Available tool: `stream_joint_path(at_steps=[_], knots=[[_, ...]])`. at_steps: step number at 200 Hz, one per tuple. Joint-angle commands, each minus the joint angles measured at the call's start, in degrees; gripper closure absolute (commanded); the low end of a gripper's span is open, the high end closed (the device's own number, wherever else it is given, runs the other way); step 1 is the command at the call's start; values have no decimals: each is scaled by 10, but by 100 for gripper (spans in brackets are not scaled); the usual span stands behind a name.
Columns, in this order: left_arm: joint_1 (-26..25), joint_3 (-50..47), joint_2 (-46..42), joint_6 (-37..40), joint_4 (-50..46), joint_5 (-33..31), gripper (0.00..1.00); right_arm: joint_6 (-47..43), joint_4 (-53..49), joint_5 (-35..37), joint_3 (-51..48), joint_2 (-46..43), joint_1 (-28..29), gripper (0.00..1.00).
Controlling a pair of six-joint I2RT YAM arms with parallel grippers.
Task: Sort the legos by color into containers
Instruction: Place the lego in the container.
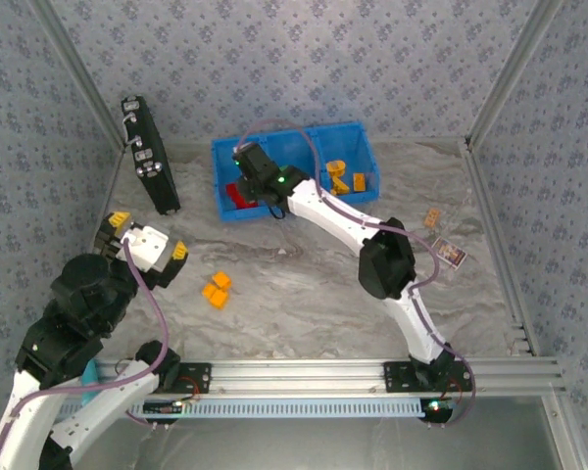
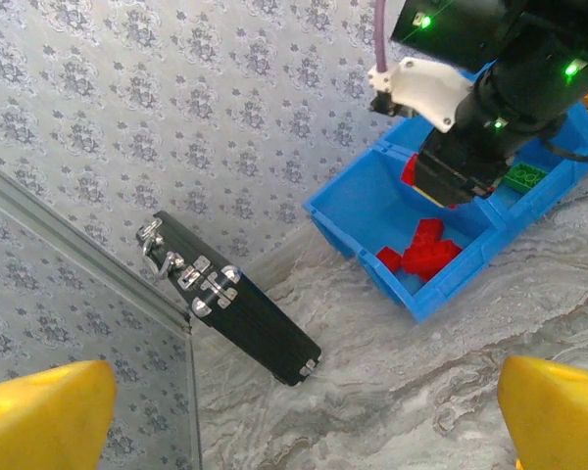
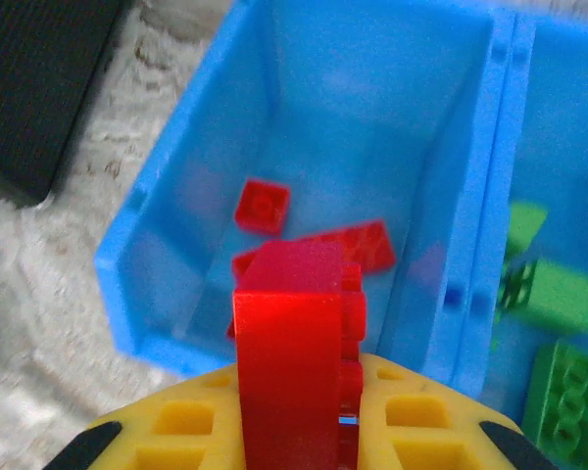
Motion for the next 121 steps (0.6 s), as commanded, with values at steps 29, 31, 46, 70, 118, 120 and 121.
stream_joint_path(at_steps=[29, 31, 46, 70, 118, 120, 121], knots=[[-8, -2, 4, 11, 26, -1, 0, -105, 80, 58, 43, 69, -13, 77], [-8, -2, 4, 11, 26, -1, 0, -104, 81, 57, 46, 71, -15, 76], [-9, -2, 7, 12, 29, -2, 0, -95, 72, 42, 74, 97, -22, 75], [-9, -1, 13, 12, 29, -4, 0, -82, 70, 12, 98, 127, -29, 69], [-10, 3, 26, 11, 29, -8, 0, -77, 64, -6, 99, 128, -31, 60], [-10, 3, 26, 12, 29, -8, 0, -77, 63, -6, 98, 127, -31, 60], [-9, 3, 27, 12, 29, -8, 0, -77, 63, -6, 98, 126, -31, 60]])
